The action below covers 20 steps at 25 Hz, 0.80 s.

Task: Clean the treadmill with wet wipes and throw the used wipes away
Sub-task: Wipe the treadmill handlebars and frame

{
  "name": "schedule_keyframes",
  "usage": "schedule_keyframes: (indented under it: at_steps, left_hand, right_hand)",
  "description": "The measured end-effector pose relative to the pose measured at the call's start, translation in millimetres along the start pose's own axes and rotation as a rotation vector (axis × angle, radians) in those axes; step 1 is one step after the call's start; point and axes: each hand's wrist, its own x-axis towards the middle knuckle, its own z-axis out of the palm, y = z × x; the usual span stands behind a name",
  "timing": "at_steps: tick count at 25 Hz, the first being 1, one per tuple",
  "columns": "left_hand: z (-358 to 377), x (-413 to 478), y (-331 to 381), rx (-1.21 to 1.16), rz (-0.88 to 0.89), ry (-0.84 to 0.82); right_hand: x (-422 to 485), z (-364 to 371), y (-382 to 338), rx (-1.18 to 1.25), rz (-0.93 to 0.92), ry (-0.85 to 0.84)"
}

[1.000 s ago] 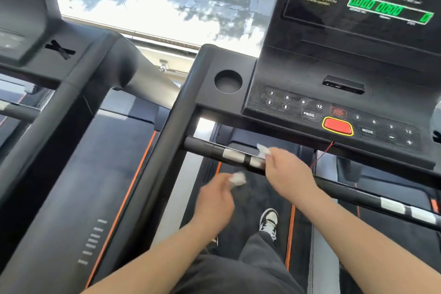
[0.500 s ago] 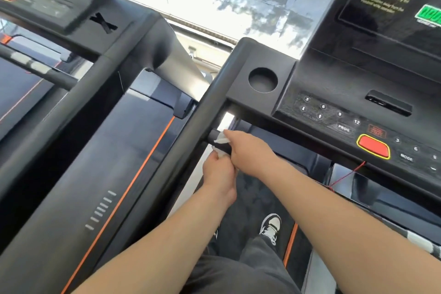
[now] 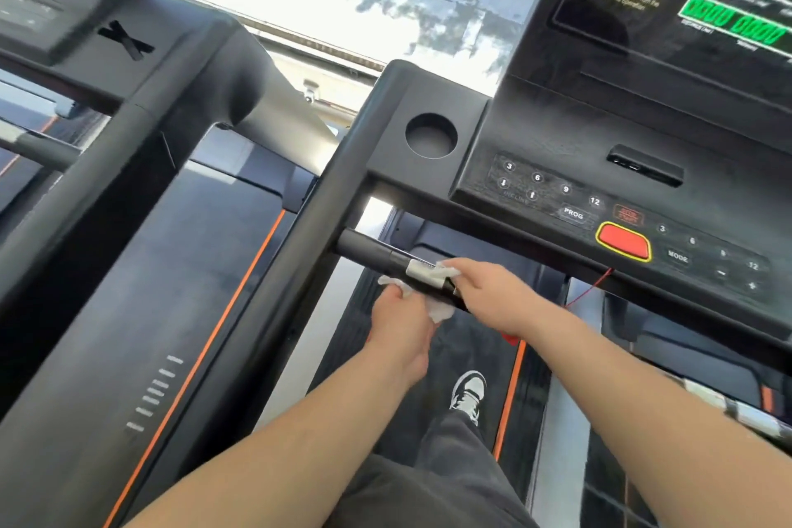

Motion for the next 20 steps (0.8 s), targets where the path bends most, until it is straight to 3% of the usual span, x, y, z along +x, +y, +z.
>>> schedule_keyframes:
  at_steps: [3, 6, 10, 13, 15, 17, 20]
  left_hand:
    - [28, -7, -18, -0.159, -0.043, -0.017]
    - [56, -22, -53, -0.182, -0.135, -0.101]
    - [87, -46, -87, -0.196, -0.233, -0.220]
    - [84, -41, -74, -0.204, -0.162, -0.106]
    - [71, -36, -49, -0.211, -0.026, 0.102]
    - [52, -31, -23, -0.126, 0.146, 0.339]
    - [46, -37, -12, -0.108, 0.294, 0.447]
  right_hand:
    - [-9, 2, 7, -0.079, -0.041, -0.007]
    - [-25, -15, 32, -0.246, 0.032, -0.071]
    - [-50, -31, 69, -0.225, 0.100, -0.126]
    - [-59, -24, 74, -0.280, 0.056, -0.090]
    - [-60, -16, 70, -0.310, -0.021, -0.005]
    - [-54, -10, 55, -0.221, -0.114, 0.045]
    - [-41, 3, 24, -0.068, -0.341, 0.046]
